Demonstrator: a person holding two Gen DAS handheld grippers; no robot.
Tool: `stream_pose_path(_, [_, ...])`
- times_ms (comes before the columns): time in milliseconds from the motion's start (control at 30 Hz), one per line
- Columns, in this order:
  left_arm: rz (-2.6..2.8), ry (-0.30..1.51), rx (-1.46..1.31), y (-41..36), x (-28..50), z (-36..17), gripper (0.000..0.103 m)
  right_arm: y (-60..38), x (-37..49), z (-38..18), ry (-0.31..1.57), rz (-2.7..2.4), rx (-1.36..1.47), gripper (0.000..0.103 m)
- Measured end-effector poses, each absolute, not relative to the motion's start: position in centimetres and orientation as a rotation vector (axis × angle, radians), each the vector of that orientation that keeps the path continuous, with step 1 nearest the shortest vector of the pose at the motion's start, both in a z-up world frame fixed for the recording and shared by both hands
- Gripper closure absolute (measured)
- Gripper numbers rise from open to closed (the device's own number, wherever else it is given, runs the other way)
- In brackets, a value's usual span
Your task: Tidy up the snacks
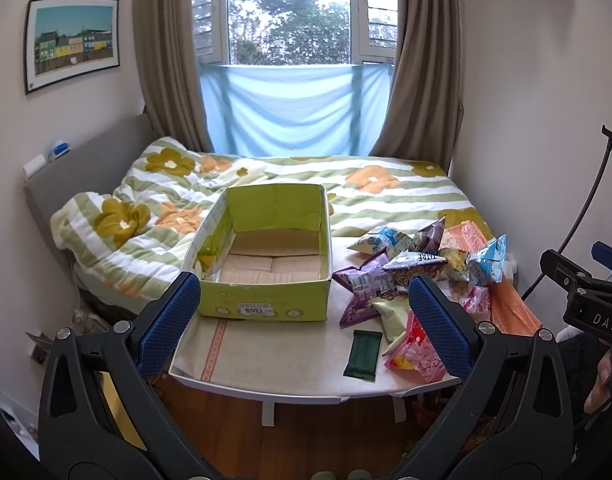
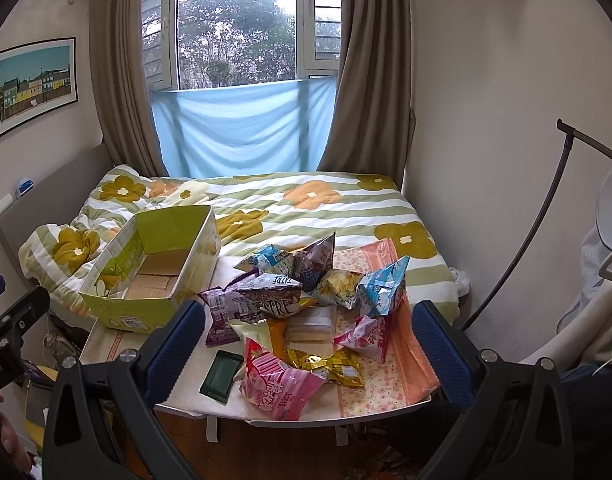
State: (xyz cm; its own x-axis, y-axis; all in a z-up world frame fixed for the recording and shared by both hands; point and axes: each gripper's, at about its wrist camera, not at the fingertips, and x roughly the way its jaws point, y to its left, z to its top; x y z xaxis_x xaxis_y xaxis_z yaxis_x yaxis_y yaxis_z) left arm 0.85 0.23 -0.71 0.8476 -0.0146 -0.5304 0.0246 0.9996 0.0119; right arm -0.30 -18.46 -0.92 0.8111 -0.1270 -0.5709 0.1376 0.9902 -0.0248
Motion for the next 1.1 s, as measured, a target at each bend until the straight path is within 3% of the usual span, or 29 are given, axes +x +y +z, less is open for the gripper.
stream_pose_path(933, [-0.025, 0.567, 0.023, 0.0, 1.0, -0.6, 0.0, -18.6, -0.1, -1.0, 0.613, -0.14, 0.022, 0.0])
stream_pose_path(1100, [-0.042, 0.634, 0.023, 0.4, 2.4, -1.6, 0.0, -18.9, -0.1, -1.2, 0.627, -0.141, 0.04, 0.0])
